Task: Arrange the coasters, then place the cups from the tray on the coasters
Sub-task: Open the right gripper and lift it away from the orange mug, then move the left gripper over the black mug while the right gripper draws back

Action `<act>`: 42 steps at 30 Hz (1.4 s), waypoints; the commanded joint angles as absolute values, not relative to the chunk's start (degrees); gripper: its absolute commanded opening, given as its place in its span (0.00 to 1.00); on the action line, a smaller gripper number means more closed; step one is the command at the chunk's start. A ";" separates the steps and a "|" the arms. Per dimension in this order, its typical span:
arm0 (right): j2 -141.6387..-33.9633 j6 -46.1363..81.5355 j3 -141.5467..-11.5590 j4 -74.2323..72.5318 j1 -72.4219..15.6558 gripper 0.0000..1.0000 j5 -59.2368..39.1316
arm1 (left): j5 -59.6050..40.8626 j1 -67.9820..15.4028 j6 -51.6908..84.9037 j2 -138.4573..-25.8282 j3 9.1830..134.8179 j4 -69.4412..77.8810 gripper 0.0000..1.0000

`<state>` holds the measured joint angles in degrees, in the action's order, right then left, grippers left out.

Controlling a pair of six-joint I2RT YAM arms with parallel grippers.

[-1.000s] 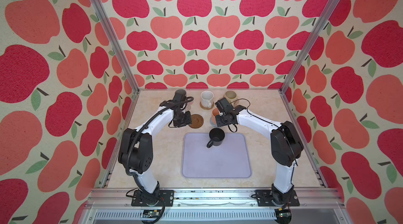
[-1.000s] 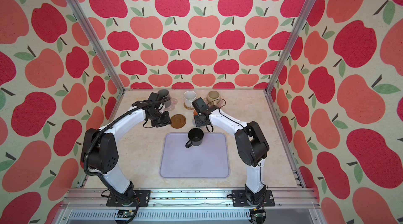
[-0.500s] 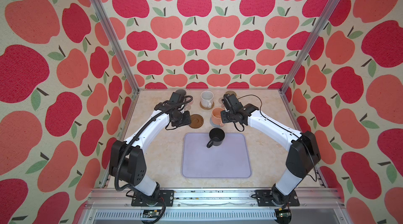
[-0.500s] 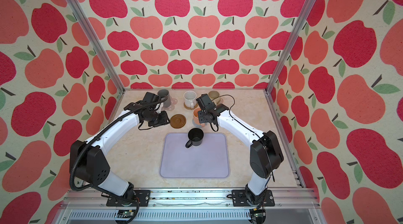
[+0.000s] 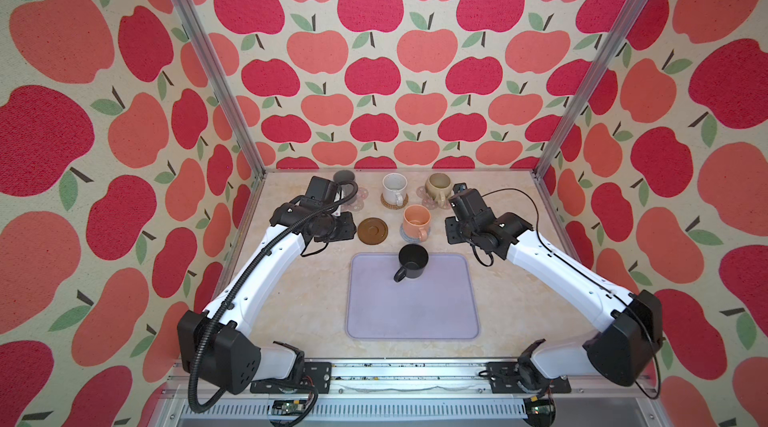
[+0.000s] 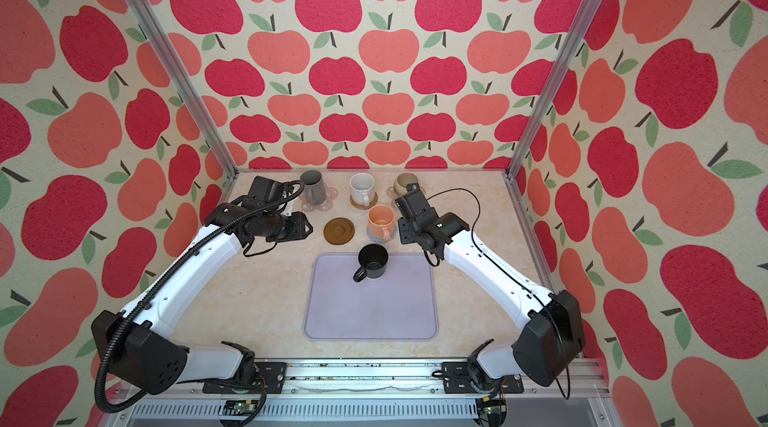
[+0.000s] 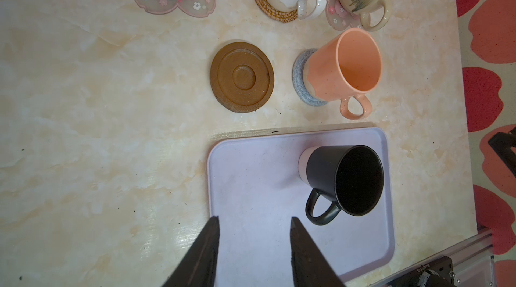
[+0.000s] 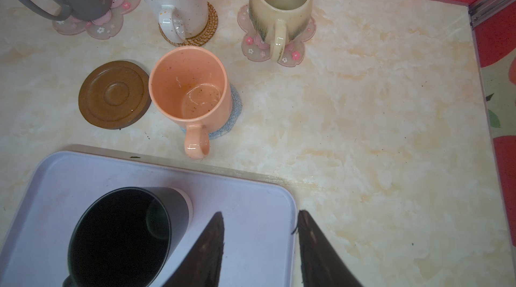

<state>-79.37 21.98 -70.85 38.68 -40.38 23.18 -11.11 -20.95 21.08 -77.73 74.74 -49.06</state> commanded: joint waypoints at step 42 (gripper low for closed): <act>-61.35 34.85 -56.45 48.15 -39.03 0.50 22.77 | -13.83 -43.99 15.03 -92.94 64.82 -30.88 0.47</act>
